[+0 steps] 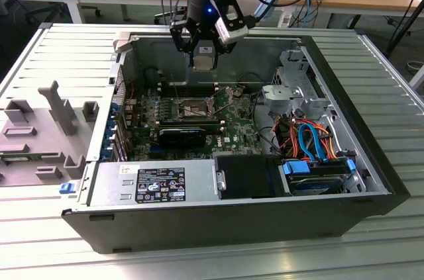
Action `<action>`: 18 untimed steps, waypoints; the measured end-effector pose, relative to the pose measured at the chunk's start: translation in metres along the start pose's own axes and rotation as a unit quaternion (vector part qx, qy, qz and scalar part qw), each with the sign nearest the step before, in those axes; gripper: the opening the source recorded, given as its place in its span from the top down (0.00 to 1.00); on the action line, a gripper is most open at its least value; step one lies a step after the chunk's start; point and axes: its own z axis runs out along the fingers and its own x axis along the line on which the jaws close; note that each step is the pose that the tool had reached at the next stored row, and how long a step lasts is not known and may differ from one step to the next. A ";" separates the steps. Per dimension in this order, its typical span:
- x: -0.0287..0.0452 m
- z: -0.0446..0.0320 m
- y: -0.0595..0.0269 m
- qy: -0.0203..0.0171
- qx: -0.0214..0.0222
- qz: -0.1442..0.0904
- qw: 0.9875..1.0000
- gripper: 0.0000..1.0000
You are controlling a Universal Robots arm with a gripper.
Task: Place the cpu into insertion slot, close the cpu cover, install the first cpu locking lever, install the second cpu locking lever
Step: 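Place the cpu into insertion slot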
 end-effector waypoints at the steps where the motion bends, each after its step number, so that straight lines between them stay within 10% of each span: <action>1: 0.0000 0.0002 0.0000 0.000 0.000 0.000 1.000 0.45; 18: -0.0001 0.0041 -0.0004 0.000 0.000 0.000 1.000 0.45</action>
